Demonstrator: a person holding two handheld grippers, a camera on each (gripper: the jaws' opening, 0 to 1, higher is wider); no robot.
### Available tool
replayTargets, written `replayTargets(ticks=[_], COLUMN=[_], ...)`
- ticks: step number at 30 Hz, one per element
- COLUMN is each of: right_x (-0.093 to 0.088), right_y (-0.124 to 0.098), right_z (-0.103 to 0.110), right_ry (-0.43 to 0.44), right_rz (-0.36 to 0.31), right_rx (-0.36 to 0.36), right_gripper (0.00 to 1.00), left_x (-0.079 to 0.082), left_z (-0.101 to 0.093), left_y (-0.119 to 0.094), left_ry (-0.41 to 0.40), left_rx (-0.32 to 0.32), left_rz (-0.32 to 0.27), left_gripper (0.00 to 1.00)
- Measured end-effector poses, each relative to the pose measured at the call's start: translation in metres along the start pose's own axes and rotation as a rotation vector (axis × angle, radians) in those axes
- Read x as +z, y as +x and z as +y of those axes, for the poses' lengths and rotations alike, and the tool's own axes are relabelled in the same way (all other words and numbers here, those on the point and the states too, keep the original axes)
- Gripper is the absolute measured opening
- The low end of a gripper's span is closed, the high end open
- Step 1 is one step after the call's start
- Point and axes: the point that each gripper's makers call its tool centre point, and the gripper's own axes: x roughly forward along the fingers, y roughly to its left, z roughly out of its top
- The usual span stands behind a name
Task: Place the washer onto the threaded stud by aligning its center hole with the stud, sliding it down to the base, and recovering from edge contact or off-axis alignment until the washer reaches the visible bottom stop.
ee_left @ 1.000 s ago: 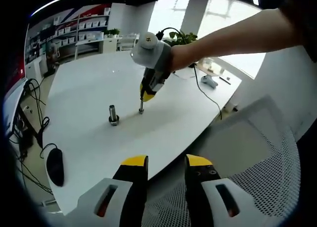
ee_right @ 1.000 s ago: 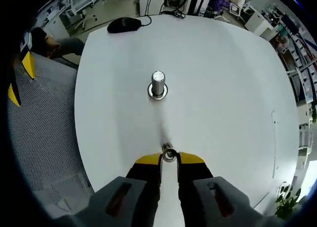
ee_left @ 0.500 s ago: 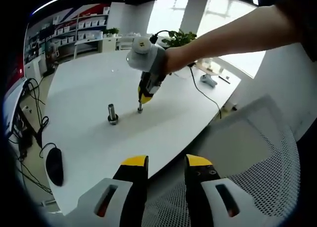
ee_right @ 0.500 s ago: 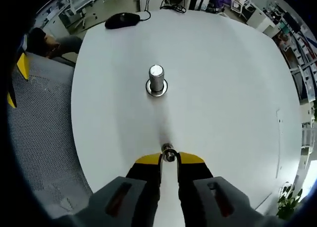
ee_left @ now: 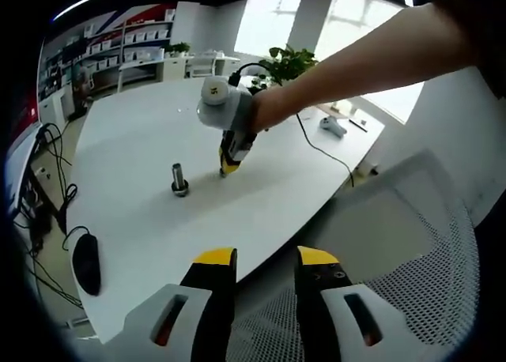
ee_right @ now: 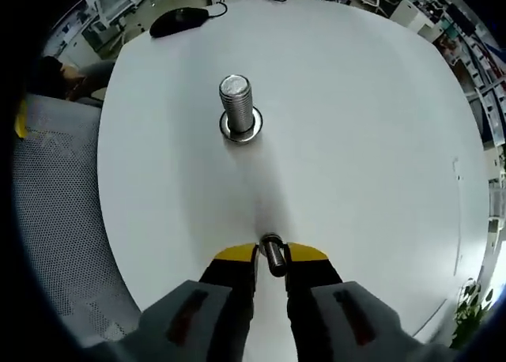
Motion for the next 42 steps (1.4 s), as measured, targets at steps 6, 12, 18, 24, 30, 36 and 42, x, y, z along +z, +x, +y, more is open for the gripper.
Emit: replayTargets(ticks=[6,12,18,24,30,36,42], right_x=[-0.006,-0.014,-0.025,-0.049,-0.069,-0.076,-0.077], right_y=[-0.010,-0.025,-0.050,-0.078,-0.112,-0.147,-0.185], right_z=[0.003,0.009,0.018,0.030,0.043,0.060,0.081], right_ry=[0.045,0.071,0.113,0.198,0.366,0.494,0.607], right_rz=[-0.014,-0.041,-0.106,-0.202,-0.328,-0.465,-0.651], right_rx=[-0.017,-0.039,-0.068,-0.125,-0.191,-0.241,-0.287], right_gripper=[0.25,0.25,0.25,0.27,0.27,0.28,0.35], left_x=[-0.001,-0.002,-0.001,-0.001,0.001,0.003,0.008], left_z=[0.000,0.000,0.000,0.001,0.001,0.001,0.004], left_y=[0.000,0.001,0.000,0.002,0.002,0.001,-0.001], left_ry=[-0.001,-0.004,-0.008,-0.009,-0.005,-0.007,-0.010], left_rx=[0.001,0.000,-0.002,-0.005,-0.009,-0.011,-0.002], left_rz=[0.008,0.011,0.008,-0.004,-0.015,-0.023,-0.054], left_gripper=[0.27,0.27,0.27,0.27,0.27,0.27,0.27])
